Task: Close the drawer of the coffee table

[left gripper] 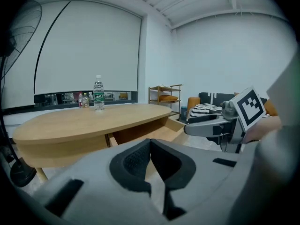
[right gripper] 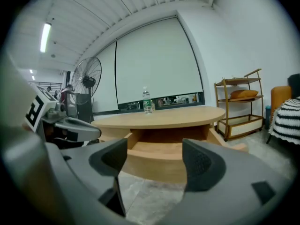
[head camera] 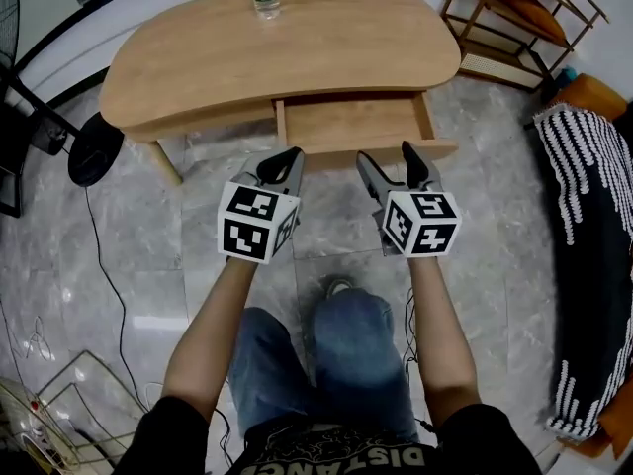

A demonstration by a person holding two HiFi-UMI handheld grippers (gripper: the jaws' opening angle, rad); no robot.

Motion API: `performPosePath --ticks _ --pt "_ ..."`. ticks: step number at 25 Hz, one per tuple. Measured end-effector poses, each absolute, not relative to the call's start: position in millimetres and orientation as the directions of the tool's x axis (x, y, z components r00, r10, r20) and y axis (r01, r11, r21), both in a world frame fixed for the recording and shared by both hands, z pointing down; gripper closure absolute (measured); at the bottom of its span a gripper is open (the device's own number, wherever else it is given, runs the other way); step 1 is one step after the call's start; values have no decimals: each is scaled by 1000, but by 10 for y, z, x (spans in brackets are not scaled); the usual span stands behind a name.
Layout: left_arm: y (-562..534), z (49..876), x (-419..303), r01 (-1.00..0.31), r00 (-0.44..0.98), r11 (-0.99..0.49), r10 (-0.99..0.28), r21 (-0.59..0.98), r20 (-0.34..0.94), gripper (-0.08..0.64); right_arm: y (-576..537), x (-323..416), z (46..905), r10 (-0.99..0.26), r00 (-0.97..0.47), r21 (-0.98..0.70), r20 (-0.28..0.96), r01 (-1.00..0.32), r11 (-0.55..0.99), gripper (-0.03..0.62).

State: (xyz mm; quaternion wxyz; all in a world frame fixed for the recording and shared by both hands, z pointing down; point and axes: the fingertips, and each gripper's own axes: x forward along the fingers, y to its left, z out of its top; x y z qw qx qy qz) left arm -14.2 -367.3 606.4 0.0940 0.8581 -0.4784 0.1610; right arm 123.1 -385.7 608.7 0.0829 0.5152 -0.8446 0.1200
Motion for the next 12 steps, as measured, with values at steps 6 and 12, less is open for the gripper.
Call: performPosePath --ticks 6,12 --pt "-3642 6336 -129 -841 510 -542 -791 0 337 557 -3749 1220 6551 -855 -465 -253 231 -877 409 240" --pt "-3655 6567 -68 -826 536 -564 -786 -3 310 558 -3820 1248 6855 -867 -481 -448 134 -810 380 218"
